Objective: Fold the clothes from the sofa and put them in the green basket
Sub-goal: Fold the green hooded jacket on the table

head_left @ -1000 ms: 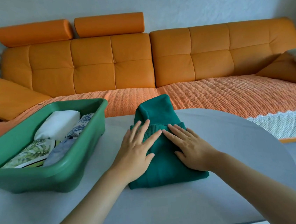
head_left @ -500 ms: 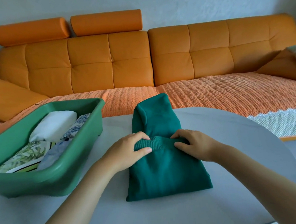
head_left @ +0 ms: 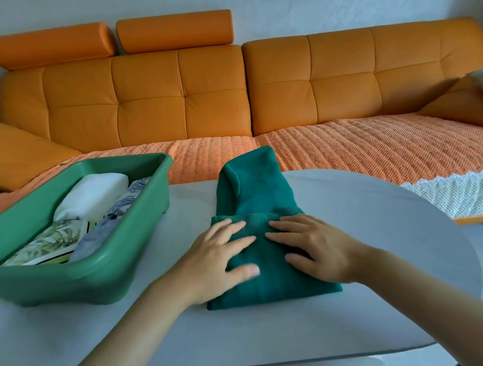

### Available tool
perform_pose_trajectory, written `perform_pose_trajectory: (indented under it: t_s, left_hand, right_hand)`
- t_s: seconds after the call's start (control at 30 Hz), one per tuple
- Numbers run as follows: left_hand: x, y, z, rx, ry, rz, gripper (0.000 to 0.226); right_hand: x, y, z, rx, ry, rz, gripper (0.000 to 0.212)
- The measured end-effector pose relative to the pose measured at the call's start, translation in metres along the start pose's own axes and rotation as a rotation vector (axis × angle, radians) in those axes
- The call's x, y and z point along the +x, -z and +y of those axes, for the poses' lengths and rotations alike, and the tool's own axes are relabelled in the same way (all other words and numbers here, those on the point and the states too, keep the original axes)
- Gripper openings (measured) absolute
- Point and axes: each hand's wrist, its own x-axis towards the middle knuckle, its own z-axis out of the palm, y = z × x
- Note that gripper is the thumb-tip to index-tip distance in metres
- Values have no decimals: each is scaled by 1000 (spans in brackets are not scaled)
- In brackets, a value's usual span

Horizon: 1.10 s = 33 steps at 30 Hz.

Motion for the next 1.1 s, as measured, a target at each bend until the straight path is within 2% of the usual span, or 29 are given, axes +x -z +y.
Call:
perform_pose_trajectory:
  t_s: [0.03, 0.07, 0.13, 0.2, 0.3, 0.33, 0.4, 0.43, 0.47, 0.53, 0.6, 0.67, 0.7, 0.8, 0.87, 1.0, 1.07, 1.1]
  left_hand:
    - [-6, -2, -1, 20, 51, -144, 104]
    - [-10, -4, -3, 58, 61, -221, 121]
    - [-14, -7, -3, 83, 66, -248, 130]
    - [-14, -3, 2, 44, 90, -226, 114]
    - [-11, 7, 10, 27, 119, -183, 88]
    - [-10, 14, 13, 9, 136, -175, 79]
    - [-9, 32, 16, -132, 217, -207, 53]
    - [-8, 40, 16, -249, 255, -220, 31]
    - [-7, 48, 15, -364, 265, -229, 10]
    - [-7, 60, 12, -584, 219, -278, 23]
    - [-3, 64, 6, -765, 223, -286, 21]
    - [5, 63, -1, -913, 293, -209, 11]
    - [11, 61, -7, -958, 322, -138, 15]
    - [32, 55, -18, -1063, 358, 33, 27]
    - [45, 46, -20, -1128, 376, 86, 27]
    - [68, 25, -21, -1160, 503, 181, 18]
    - [76, 24, -15, -1040, 584, 261, 19]
    - [80, 25, -14, -878, 600, 339, 19]
  right_hand:
    - [-7, -2, 1, 38, -32, -123, 81]
    - [-13, -3, 2, 7, -36, -205, 101]
    - [-22, -4, 2, -87, -33, -239, 120]
    - [-27, -3, 1, -93, -58, -203, 114]
    - [-28, 2, -2, -74, -140, -172, 93]
    - [-26, 7, -3, -56, -176, -155, 80]
    - [-19, 22, -4, 1, -232, -108, 40]
    - [-17, 32, -3, 84, -250, -94, 21]
    - [-16, 41, 1, 204, -267, -97, 16]
    - [-17, 56, 7, 480, -294, -121, 19]
    - [-18, 59, 13, 685, -328, -81, 23]
    - [-14, 54, 17, 812, -401, 18, 21]
    - [-10, 51, 19, 857, -444, 98, 20]
    - [6, 40, 28, 861, -568, 368, 17]
    - [16, 31, 35, 801, -655, 449, 19]
    - [32, 20, 51, 741, -828, 406, 34]
    - [38, 19, 57, 706, -884, 358, 38]
    - [42, 19, 60, 664, -901, 347, 40]
